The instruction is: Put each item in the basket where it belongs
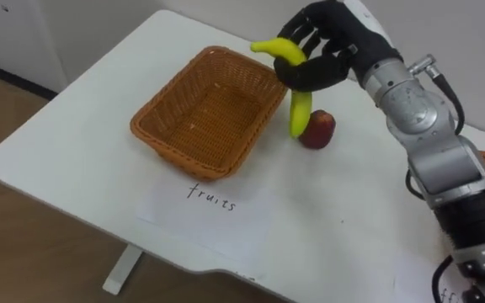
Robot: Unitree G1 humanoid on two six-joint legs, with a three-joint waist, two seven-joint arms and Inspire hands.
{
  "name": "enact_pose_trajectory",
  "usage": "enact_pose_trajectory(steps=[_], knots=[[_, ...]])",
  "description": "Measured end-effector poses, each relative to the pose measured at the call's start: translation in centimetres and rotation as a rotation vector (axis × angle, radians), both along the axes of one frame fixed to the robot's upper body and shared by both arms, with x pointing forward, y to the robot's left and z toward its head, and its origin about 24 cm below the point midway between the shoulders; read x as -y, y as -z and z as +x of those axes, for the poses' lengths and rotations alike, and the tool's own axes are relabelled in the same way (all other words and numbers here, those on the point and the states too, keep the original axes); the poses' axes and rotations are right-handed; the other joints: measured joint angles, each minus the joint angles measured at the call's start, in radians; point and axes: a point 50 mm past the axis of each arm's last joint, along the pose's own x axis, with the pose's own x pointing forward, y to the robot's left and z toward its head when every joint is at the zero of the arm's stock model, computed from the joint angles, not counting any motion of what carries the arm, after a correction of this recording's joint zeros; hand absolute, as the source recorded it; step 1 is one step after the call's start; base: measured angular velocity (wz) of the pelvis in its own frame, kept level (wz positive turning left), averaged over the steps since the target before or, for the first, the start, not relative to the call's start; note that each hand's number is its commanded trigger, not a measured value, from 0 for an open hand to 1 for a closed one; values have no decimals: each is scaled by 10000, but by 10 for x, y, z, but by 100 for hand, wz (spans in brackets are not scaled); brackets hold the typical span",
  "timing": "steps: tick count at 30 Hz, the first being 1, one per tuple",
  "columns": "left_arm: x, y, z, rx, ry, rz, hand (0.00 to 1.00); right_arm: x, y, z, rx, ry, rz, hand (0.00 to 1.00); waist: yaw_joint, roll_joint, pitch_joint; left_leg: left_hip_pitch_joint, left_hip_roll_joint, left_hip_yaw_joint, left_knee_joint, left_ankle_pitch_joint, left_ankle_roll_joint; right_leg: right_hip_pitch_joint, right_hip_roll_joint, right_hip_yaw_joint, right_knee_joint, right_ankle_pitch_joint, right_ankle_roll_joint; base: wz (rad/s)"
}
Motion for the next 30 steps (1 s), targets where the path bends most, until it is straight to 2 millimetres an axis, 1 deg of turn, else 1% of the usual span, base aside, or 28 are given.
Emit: enact_pose_trajectory(steps=[3,6,8,10,11,12,13,15,19,20,21,23,25,26,27,30], knots=[[0,-1,2,27,6,27,0,-3,1,6,-179,15,-222,100,32,10,-7,-47,-3,-35,37,0,0,-4,-18,-84,-2,-7,11,4],[0,-2,6,120,196,101,0,0,0,10,-277,221,-193,100,190,8,-18,-80,-38,-74,74,0,0,-8,-24,-46,-2,-7,11,1],[1,-2,9,157,283,126,0,-1,0,10,-307,200,-158,100,275,5,-48,-82,-42,-91,84,0,0,-5,-26,-28,1,-7,12,2],[1,-2,10,133,365,45,0,-1,1,10,-354,195,-99,100,440,20,-47,17,-45,-91,101,2,3,94,-31,5,-2,-13,17,0],[1,-2,11,149,378,16,0,-1,2,10,-396,201,-74,100,468,21,-49,52,-46,-96,100,2,3,133,-36,1,-2,-23,29,5],[1,-2,11,127,381,-15,0,-2,3,11,-459,199,-8,100,485,-6,-70,88,-45,-142,99,2,4,181,-68,1,5,-91,86,7],[2,-2,9,86,369,-40,0,-4,4,13,-503,223,-51,100,499,-8,-71,121,-72,-155,86,7,12,207,-108,46,20,-160,106,6],[3,-1,7,51,356,-74,0,-8,5,13,-488,159,-185,100,573,-13,-75,177,-95,-152,62,9,16,260,-126,89,22,-194,111,0],[4,-1,4,19,378,-131,0,-21,7,12,-512,-148,-138,100,723,-21,-77,214,-138,-157,-6,9,16,301,-120,70,32,-209,111,0],[4,-1,3,18,393,-181,0,-21,7,12,-518,-151,-131,100,741,-62,-103,211,-138,-165,-4,9,16,302,-122,61,35,-212,110,5],[4,-1,1,-37,410,-244,0,-22,7,12,-537,-172,-93,100,804,-73,-107,203,-144,-221,-3,10,16,320,-127,33,33,-225,112,8],[4,-1,-4,-169,384,-259,0,-26,8,12,-582,-255,-4,100,802,-119,-119,209,-155,-244,-2,10,15,341,-128,-54,33,-236,115,10],[4,0,-6,-315,369,-394,0,-27,9,12,-689,-295,-8,100,804,-213,-95,206,-167,-392,20,10,14,415,-137,-192,30,-246,126,20],[4,0,-7,-334,366,-420,0,-27,9,12,-711,-304,-14,100,807,-234,-98,205,-165,-416,21,10,13,426,-143,-204,30,-253,137,21],[5,0,-7,-340,367,-459,0,-27,9,12,-713,-303,-15,100,812,-269,-83,203,-161,-490,30,10,13,455,-160,-232,30,-277,166,15],[6,0,-8,-309,397,-604,0,-27,9,12,-718,-300,-14,100,858,-295,-59,199,-177,-502,42,9,15,479,-187,-273,34,-302,196,6]])
